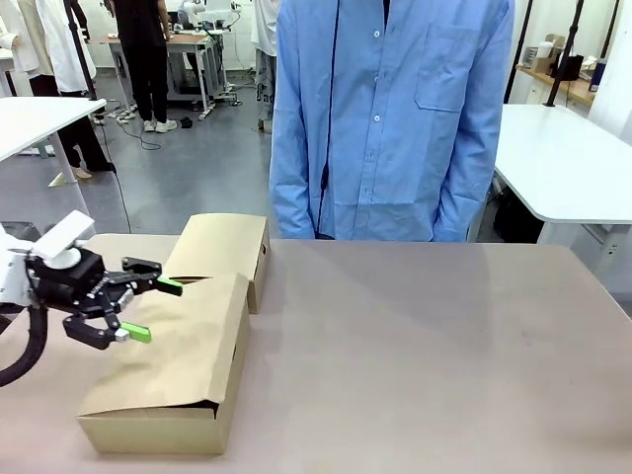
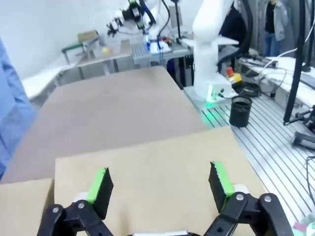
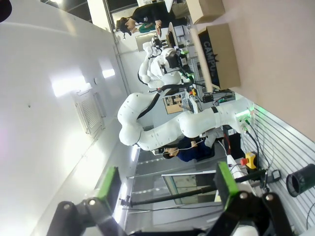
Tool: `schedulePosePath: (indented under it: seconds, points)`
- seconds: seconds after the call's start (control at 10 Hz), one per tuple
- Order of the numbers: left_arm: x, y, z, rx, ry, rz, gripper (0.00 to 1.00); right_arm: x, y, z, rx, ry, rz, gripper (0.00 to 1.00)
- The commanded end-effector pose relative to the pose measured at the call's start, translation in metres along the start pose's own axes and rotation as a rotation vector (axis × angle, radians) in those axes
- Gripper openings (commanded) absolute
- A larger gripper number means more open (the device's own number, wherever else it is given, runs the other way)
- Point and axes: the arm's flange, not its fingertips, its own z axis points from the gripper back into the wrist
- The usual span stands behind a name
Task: Place items inside the box.
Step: Close the lid of the Mailer Box closest to the robot.
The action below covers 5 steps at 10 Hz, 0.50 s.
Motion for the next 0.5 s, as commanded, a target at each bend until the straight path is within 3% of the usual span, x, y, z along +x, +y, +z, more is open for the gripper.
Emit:
schedulePosePath:
  seconds: [0.0,0.4]
  points:
    - [-0.016,-0.011,-0.019,0.014,0.071,-0.001,1.00,0.000,0.004,0.000,0.016,-0.005,0.002,1.00]
    - [-0.044,-0.007,-0.038,-0.006,0.189,0.032,1.00,0.000,0.004,0.000,0.016,-0.005,0.002,1.00]
